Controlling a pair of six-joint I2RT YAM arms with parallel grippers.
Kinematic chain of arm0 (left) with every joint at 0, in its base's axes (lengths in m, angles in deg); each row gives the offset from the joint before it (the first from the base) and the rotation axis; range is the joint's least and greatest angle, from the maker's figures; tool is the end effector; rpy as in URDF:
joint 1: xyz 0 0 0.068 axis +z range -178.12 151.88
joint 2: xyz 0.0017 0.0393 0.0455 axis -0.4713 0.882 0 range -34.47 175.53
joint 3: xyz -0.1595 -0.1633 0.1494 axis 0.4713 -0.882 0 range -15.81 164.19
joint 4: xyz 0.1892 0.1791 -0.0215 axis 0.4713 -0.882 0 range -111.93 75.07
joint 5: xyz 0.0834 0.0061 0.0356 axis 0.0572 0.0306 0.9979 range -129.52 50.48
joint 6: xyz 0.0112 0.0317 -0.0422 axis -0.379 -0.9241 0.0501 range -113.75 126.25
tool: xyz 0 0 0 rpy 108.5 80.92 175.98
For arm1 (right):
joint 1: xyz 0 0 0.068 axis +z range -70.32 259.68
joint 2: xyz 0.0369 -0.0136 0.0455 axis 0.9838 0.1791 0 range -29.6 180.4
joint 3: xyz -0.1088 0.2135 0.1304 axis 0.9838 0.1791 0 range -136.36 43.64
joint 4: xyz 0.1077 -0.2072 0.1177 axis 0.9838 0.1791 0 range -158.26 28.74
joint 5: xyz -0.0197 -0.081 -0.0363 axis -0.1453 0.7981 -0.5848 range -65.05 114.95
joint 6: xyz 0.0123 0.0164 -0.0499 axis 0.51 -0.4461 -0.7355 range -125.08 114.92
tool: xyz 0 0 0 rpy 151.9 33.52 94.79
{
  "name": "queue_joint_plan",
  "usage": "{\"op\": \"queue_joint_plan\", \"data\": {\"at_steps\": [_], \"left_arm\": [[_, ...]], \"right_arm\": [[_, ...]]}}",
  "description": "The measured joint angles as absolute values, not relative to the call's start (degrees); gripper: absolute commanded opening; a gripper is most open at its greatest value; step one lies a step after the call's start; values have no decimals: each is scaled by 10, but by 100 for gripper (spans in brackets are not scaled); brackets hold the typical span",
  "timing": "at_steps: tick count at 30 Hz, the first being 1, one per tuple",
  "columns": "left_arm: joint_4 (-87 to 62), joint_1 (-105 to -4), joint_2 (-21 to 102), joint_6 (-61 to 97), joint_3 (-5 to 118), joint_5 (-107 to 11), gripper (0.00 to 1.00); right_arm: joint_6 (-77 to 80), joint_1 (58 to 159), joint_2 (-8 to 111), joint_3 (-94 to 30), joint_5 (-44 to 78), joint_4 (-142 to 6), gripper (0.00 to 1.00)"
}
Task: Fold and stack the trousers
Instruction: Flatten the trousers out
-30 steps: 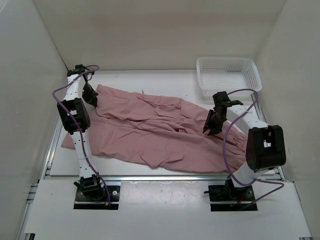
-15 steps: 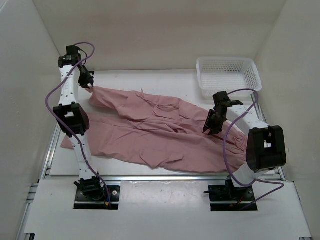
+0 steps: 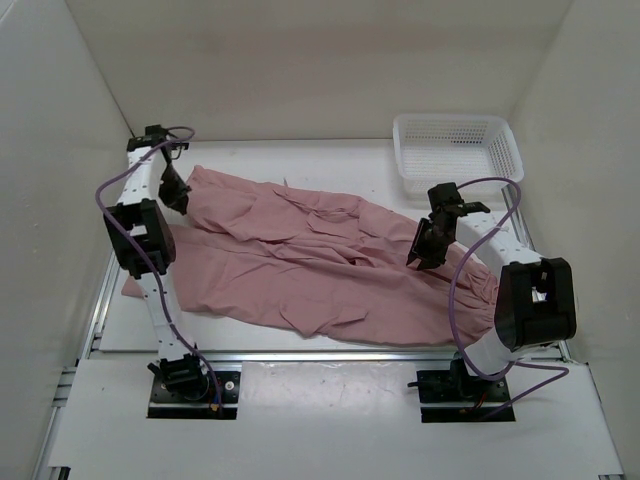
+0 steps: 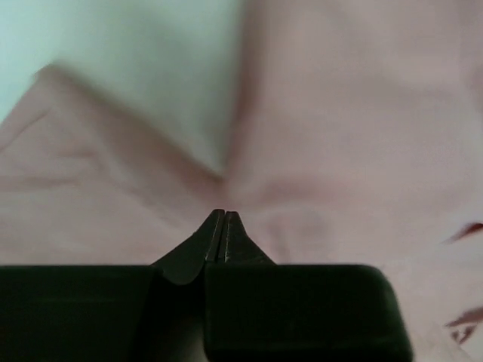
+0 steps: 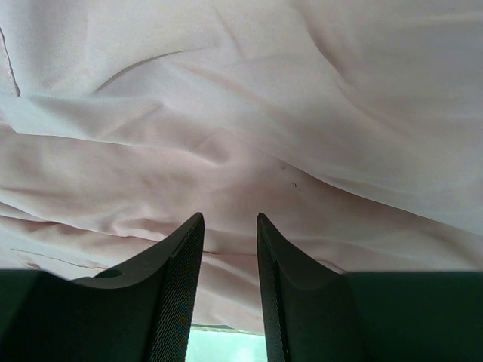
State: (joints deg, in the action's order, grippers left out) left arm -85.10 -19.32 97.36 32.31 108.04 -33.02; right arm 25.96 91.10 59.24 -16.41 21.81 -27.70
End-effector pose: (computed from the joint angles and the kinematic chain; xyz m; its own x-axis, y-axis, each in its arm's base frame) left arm 0.4633 0.0757 0.2286 -0.7919 -0.5643 -0.2333 -0.5821 0.8131 0.0092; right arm 0.2908 0.0607 0.2095 -0.8975 0.3440 -0.2759 0.2873 0.9308 0.2259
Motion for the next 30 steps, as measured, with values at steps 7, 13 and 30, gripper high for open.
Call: {"op": "queue_joint_plan", "data": {"at_steps": [7,13,30], "left_arm": [[-811,-110,919,346,978,-342,36],[-792,-119,976,345,1027,-383,38],[-814,-188,1079,292,1174,-434,49]], "right_arm": [[259,911,592,-164,218,-277,39],[259,911,592,-164,218,-276,39],[259,911,592,-164,218,-275,39]]}}
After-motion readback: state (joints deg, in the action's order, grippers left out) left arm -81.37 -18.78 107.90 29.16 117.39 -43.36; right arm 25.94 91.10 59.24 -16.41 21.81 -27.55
